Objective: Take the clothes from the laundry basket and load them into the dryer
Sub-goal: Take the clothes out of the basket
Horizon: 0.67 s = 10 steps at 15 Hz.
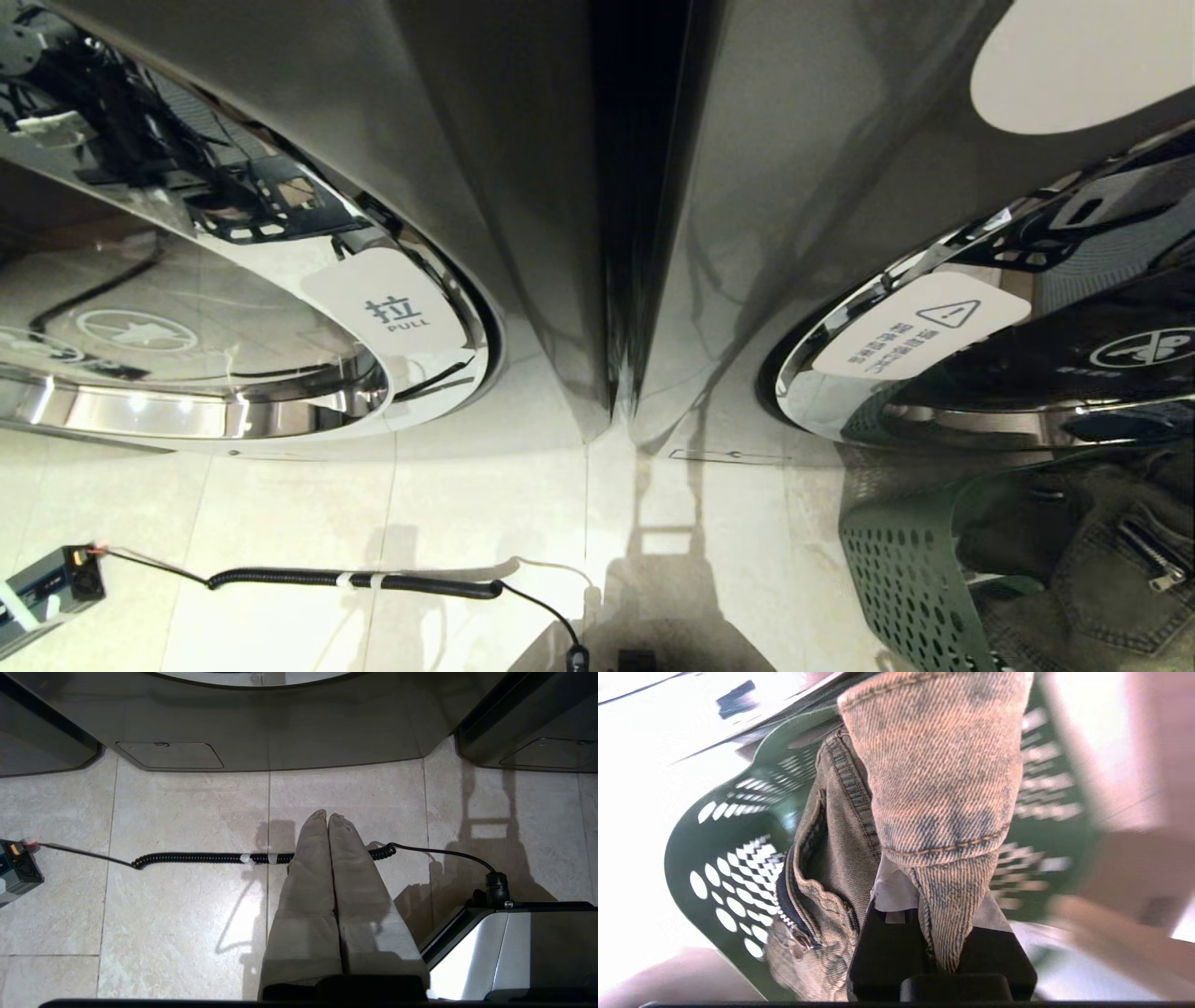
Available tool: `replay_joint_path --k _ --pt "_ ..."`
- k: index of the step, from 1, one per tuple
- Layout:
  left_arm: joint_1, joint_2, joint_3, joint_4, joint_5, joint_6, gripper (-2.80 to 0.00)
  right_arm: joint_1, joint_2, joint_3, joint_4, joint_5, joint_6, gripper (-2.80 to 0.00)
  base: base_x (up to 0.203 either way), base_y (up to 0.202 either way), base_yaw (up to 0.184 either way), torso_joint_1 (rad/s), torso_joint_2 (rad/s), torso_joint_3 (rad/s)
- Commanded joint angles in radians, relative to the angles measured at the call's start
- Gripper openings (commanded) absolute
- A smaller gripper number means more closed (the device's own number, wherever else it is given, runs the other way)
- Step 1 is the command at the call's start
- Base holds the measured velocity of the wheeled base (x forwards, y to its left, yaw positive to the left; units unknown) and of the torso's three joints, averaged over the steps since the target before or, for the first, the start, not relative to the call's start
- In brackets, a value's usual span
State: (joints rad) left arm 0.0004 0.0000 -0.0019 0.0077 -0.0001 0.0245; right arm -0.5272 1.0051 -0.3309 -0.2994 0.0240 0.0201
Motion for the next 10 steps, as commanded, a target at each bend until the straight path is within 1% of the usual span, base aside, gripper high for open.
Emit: replay_joint_path --k 1,3,4,5,6,7,8,9,10 --pt "0.001 -0.002 0.0 0.0 0.0 0.0 -2.8 0.002 -0.278 0.0 0.084 -0.021 -0.042 -2.8 0.0 0.0 0.0 0.0 0.0 0.0" --pt "0.0 -0.002 0.0 0.0 0.0 0.0 -2.8 -0.004 -0.421 -0.011 0.209 -0.047 -0.135 -2.8 0.0 0.0 0.0 0.0 0.0 0.0" --pt "0.001 -0.002 0.0 0.0 0.0 0.0 -2.8 -0.026 -0.481 -0.018 0.262 -0.055 -0.183 -2.8 0.0 0.0 0.0 0.0 0.0 0.0" --pt "0.0 -0.002 0.0 0.0 0.0 0.0 -2.8 -0.043 -0.529 -0.031 0.3 -0.06 -0.214 -2.8 0.0 0.0 0.0 0.0 0.0 0.0" --pt "0.001 -0.002 0.0 0.0 -0.001 0.0 -2.8 -0.043 -0.571 -0.044 0.317 -0.061 -0.226 -2.8 0.0 0.0 0.0 0.0 0.0 0.0" --pt "0.0 -0.002 0.0 0.0 0.0 0.0 -2.8 -0.01 -0.595 -0.049 0.319 -0.062 -0.224 -2.8 0.0 0.0 0.0 0.0 0.0 0.0" --pt "0.0 -0.002 0.0 0.0 0.0 0.0 -2.8 0.063 -0.619 -0.05 0.32 -0.063 -0.218 -2.8 0.0 0.0 0.0 0.0 0.0 0.0" --pt "0.0 -0.002 0.0 0.0 0.0 0.0 -2.8 0.153 -0.659 -0.047 0.323 -0.064 -0.214 -2.8 0.0 0.0 0.0 0.0 0.0 0.0" --pt "0.001 -0.003 0.0 0.0 0.0 0.0 -2.8 0.221 -0.701 -0.038 0.326 -0.064 -0.211 -2.8 0.0 0.0 0.0 0.0 0.0 0.0"
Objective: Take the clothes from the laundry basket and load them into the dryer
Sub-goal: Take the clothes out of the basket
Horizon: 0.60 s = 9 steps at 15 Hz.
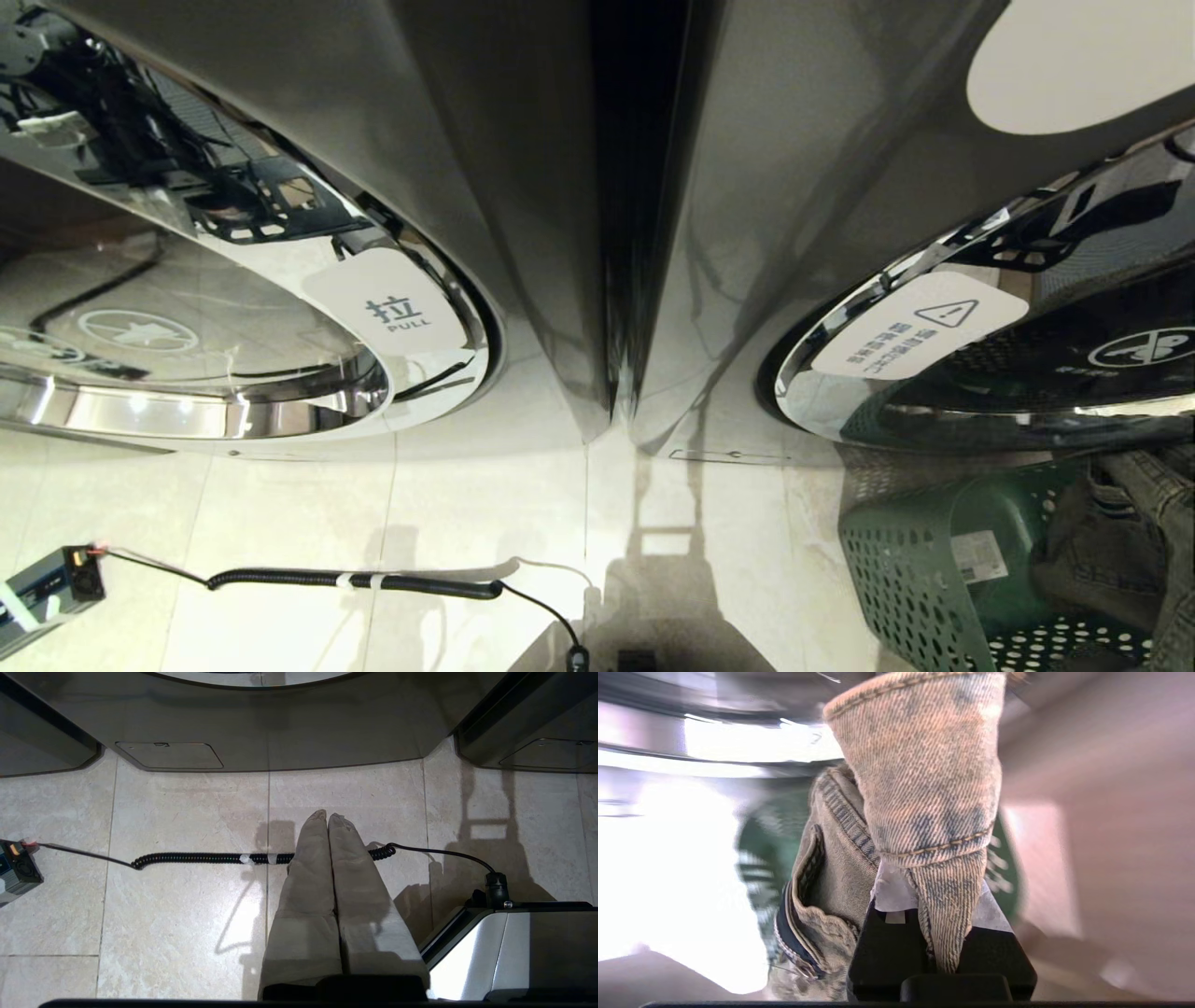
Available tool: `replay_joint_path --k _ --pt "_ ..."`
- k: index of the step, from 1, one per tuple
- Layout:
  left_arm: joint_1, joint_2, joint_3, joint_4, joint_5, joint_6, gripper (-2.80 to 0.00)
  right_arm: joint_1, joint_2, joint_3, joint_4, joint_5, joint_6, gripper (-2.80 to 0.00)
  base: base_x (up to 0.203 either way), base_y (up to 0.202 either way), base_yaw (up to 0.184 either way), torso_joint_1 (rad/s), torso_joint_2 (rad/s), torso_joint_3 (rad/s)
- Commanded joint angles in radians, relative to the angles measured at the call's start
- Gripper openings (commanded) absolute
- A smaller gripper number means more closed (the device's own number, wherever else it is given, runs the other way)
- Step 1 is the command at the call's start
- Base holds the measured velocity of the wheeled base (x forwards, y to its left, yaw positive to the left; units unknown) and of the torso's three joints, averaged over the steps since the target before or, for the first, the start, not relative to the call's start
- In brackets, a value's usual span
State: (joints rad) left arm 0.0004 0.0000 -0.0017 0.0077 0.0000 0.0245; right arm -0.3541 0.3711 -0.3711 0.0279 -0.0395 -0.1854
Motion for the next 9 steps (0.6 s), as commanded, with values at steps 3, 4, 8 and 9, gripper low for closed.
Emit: replay_joint_path --k 3,4,8,9 --pt "0.0 -0.002 0.0 0.0 0.0 0.0 -2.8 0.195 -0.093 0.07 0.009 0.002 0.056 -2.8 0.0 0.0 0.0 0.0 0.0 0.0" --pt "0.0 -0.003 0.0 0.0 0.0 0.0 -2.8 0.266 -0.082 0.083 0.011 0.002 0.068 -2.8 0.0 0.0 0.0 0.0 0.0 0.0" --pt "0.0 -0.003 0.0 0.0 0.0 0.0 -2.8 0.378 -0.188 0.228 0.012 0.026 0.079 -2.8 0.0 0.0 0.0 0.0 0.0 0.0" --pt "0.001 -0.002 0.0 -0.003 -0.002 -0.003 -2.8 0.371 -0.28 0.269 0.014 0.035 0.079 -2.8 0.0 0.0 0.0 0.0 0.0 0.0"
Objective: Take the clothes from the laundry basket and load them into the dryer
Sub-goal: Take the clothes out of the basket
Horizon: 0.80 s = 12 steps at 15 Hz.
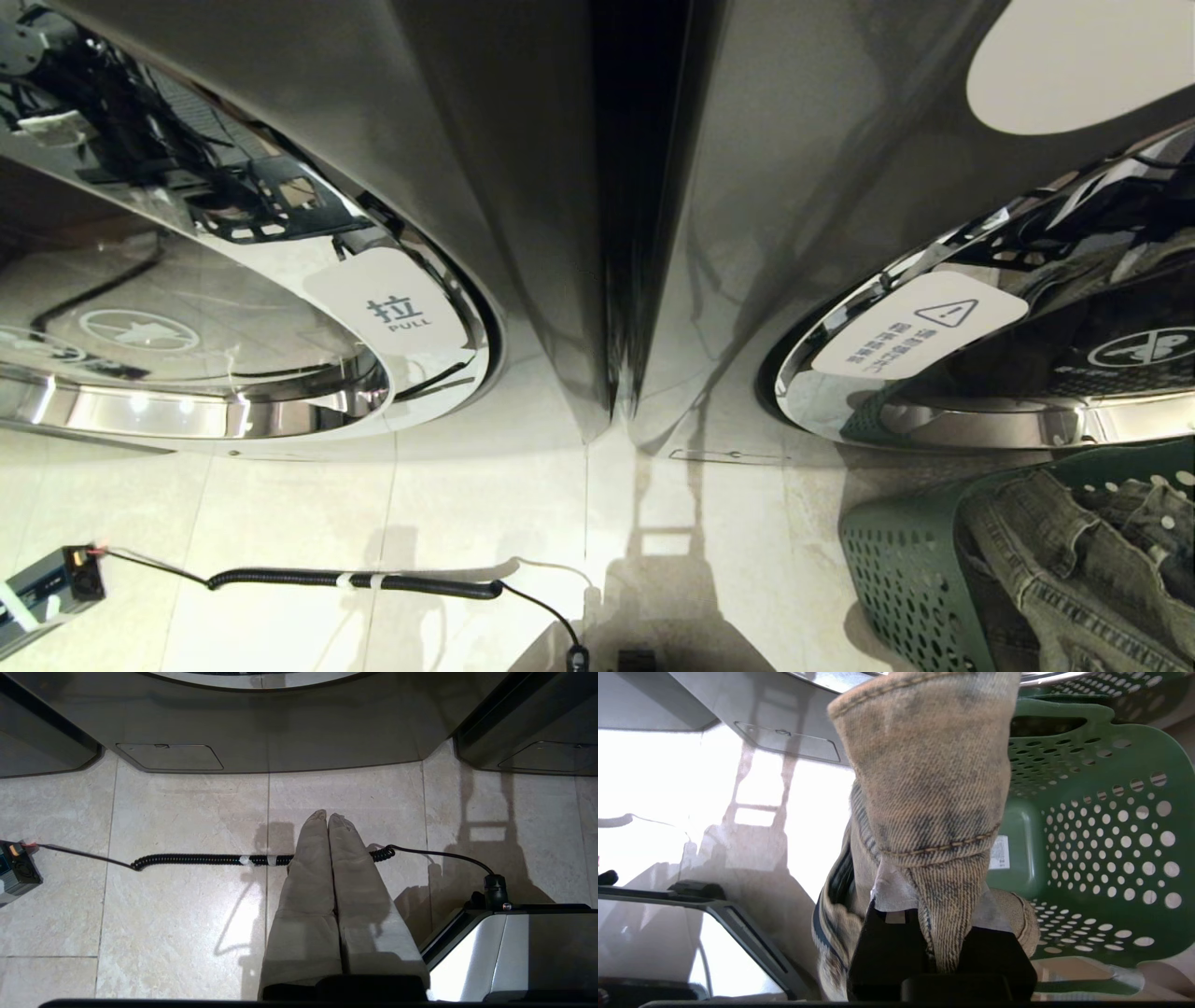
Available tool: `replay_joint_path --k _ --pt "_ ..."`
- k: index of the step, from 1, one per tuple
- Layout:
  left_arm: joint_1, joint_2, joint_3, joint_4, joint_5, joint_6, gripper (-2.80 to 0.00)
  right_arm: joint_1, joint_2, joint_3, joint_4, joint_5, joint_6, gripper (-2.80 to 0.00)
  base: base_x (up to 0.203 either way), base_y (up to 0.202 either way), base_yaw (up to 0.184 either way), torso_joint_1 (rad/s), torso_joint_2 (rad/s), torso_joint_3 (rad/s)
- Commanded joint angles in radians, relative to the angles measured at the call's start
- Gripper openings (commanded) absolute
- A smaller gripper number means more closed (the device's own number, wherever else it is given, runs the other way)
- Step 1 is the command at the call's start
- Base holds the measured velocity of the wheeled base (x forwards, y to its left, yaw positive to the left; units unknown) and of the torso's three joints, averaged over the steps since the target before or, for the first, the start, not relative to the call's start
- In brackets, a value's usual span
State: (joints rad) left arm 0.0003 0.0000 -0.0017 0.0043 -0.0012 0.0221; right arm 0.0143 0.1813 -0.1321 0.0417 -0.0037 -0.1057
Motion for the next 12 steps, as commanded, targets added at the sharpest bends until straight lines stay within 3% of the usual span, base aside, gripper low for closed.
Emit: replay_joint_path --k 1,4,12 --pt "0.001 -0.002 0.002 -0.002 0.0 -0.002 -2.8 -0.002 -0.154 0.055 -0.001 0.005 -0.002 -2.8 0.0 0.0 0.0 0.0 0.0 0.0" --pt "0.001 -0.002 0.002 -0.003 0.001 -0.008 -2.8 -0.014 -0.182 0.115 0.0 0.022 -0.003 -2.8 0.0 0.0 0.0 0.0 0.0 0.0" --pt "0.001 -0.002 0.002 -0.003 0.0 -0.005 -2.8 -0.014 -0.183 0.12 -0.005 0.021 0.029 -2.8 0.0 0.0 0.0 0.0 0.0 0.0"
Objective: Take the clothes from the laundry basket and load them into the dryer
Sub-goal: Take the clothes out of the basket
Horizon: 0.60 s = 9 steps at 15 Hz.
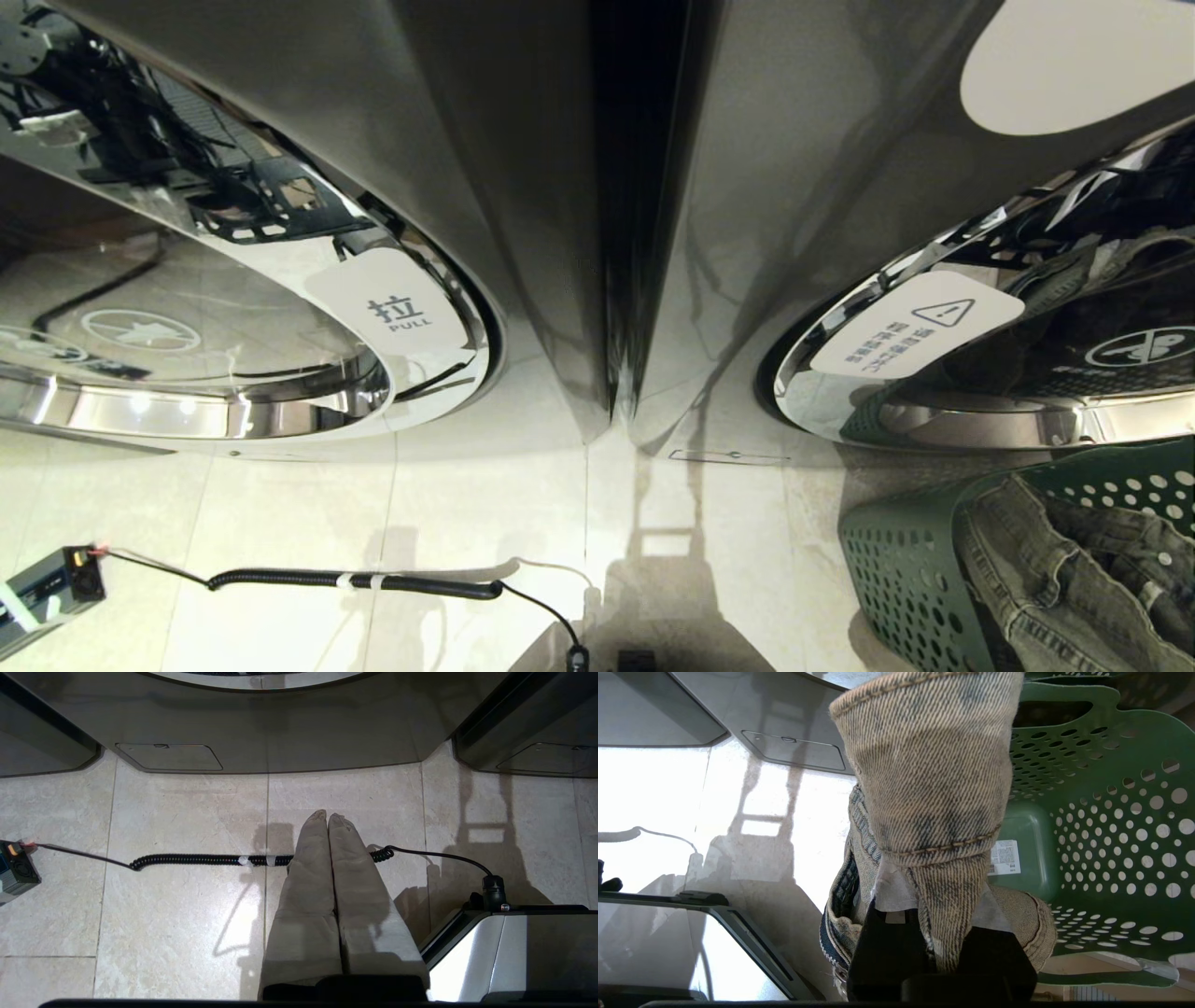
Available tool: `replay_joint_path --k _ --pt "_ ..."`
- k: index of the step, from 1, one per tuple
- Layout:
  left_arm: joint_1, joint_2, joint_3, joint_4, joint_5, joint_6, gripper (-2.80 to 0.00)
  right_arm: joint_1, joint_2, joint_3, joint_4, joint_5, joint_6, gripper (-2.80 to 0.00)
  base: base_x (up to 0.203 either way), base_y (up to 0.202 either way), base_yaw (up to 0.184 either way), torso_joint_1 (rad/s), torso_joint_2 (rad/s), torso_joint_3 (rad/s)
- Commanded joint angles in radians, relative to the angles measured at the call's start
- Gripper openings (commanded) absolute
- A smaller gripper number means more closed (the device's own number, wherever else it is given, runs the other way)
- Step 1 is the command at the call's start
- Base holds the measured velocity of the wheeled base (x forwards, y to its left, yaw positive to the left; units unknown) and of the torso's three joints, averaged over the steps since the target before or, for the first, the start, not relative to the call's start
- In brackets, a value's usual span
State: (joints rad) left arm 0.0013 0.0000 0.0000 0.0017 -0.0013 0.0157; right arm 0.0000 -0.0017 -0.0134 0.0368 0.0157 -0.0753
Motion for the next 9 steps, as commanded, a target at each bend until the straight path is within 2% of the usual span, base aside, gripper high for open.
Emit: replay_joint_path --k 1,9 --pt "0.0 -0.002 0.0 0.0 -0.002 0.003 -2.8 0.0 0.0 0.001 0.0 0.0 0.0 -2.8 0.0 0.0 0.0 0.0 0.0 0.0" --pt "0.0 -0.002 0.0 0.0 0.001 -0.007 -2.8 0.0 0.001 0.001 -0.002 0.001 -0.009 -2.8 0.0 0.0 0.0 0.0 0.0 0.0"
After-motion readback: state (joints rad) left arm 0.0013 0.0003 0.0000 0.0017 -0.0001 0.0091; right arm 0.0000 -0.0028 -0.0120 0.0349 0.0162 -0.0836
